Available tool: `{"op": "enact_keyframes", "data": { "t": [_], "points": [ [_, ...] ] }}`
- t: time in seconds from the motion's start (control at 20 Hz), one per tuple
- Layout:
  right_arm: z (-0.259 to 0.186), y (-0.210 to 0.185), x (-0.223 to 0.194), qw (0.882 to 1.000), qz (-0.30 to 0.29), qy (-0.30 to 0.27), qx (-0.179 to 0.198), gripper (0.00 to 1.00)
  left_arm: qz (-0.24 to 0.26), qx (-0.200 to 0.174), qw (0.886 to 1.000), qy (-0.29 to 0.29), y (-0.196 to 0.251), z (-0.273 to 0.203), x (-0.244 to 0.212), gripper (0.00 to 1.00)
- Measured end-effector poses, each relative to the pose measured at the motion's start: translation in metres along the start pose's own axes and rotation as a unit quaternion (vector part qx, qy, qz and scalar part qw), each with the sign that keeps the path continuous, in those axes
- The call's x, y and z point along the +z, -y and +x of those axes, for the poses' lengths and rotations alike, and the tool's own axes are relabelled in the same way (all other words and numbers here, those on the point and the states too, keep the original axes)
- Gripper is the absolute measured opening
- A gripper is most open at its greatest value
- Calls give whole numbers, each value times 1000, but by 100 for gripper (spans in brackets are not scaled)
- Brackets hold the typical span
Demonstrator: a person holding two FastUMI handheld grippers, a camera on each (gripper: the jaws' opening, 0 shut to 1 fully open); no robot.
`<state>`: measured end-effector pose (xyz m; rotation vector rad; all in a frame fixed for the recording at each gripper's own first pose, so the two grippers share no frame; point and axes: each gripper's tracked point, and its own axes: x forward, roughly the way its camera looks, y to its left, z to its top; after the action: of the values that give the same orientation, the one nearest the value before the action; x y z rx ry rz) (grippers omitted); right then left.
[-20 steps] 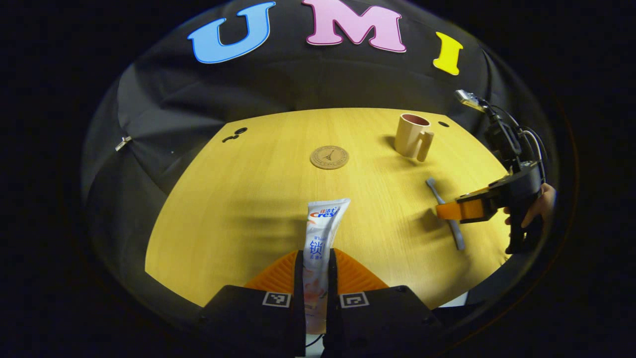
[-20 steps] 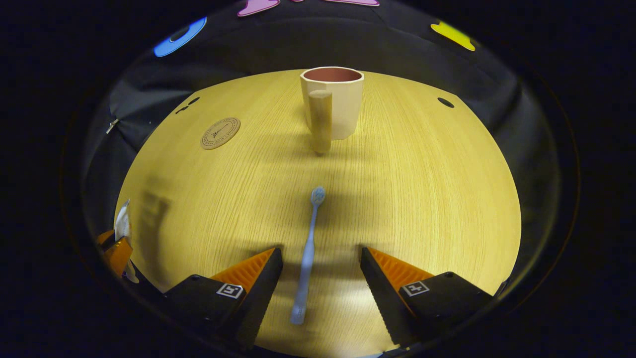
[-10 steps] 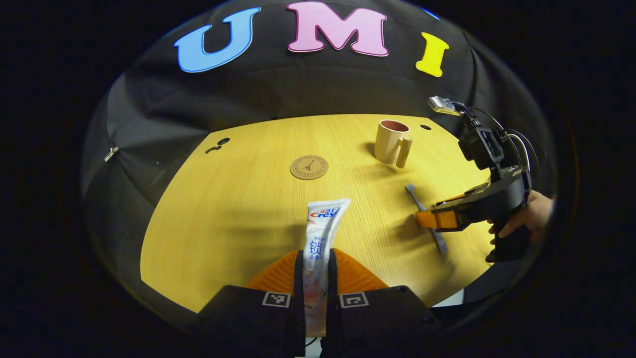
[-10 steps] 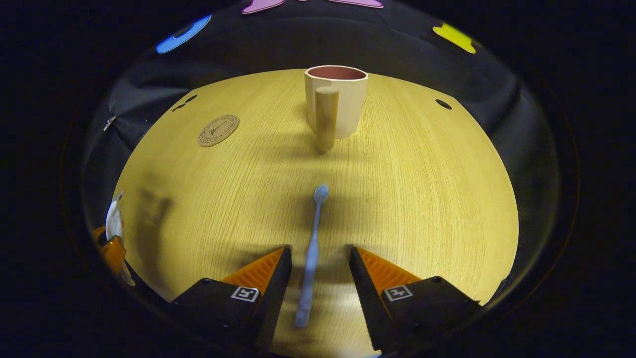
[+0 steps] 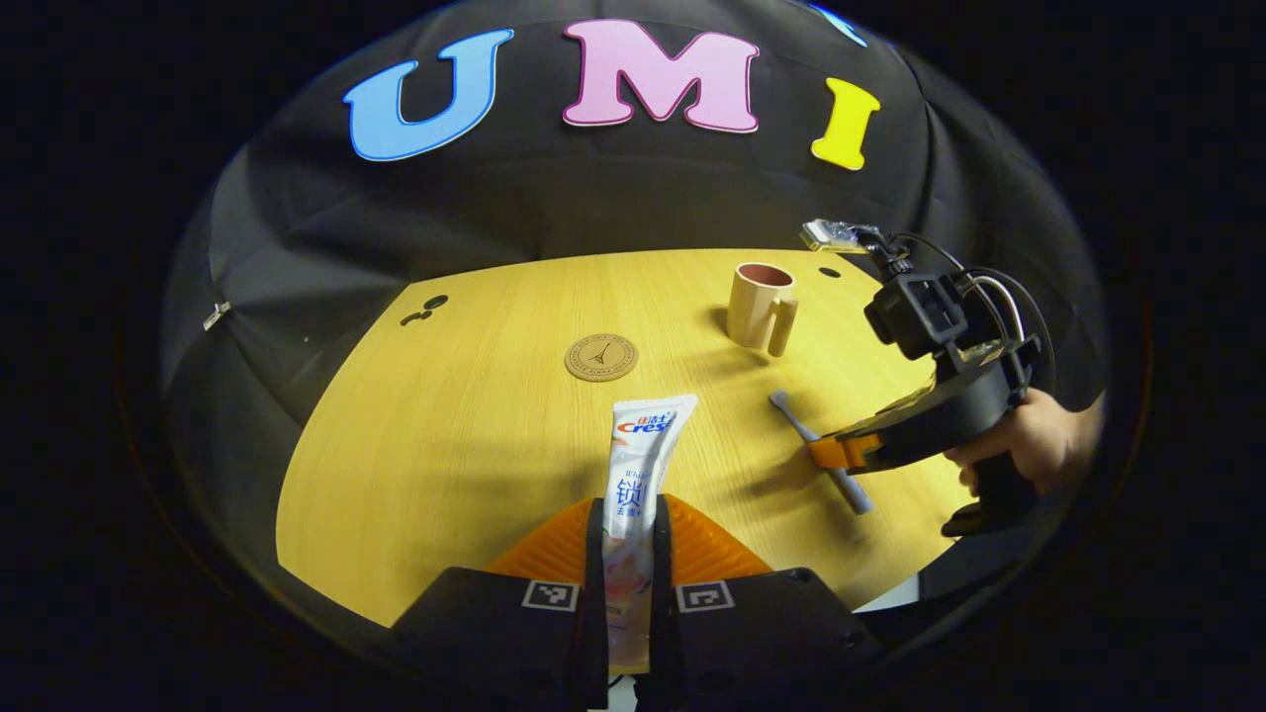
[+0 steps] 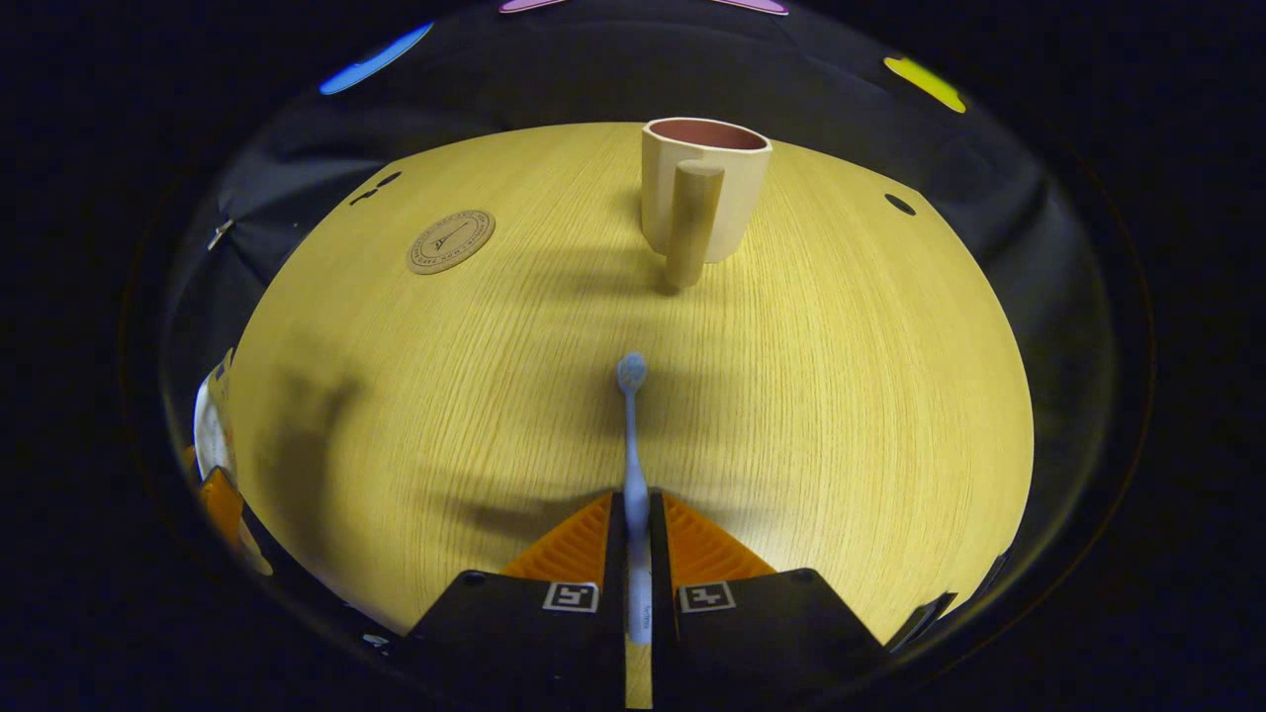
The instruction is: Put the toothbrush and toothpaste on the desktop into the cup, then pick up the cup and place it on the coaster on the desktop.
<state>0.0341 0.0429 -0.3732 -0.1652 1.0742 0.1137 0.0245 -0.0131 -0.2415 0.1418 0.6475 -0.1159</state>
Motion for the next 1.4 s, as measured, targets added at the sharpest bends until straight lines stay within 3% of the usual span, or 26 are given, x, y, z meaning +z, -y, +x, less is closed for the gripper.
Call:
{"op": "enact_keyframes", "data": {
  "t": [0.2,0.6,0.65,0.7,0.9,1.4],
  "points": [
    [0,-2,1,1000,-10,-4,14,5,12,-13,1000,7,-4,-2,-4,22],
    [-26,30,2,998,40,14,43,5,11,-11,1000,14,7,9,18,21],
    [-30,35,4,998,46,19,49,9,7,-8,1000,17,9,12,26,21],
    [-32,39,6,997,47,23,56,5,2,-5,1000,22,12,15,34,21],
    [-43,58,14,995,16,43,87,5,-19,-13,998,53,33,31,81,22],
    [-55,105,45,986,65,81,129,5,-16,-41,988,146,97,92,224,21]
  ]
}}
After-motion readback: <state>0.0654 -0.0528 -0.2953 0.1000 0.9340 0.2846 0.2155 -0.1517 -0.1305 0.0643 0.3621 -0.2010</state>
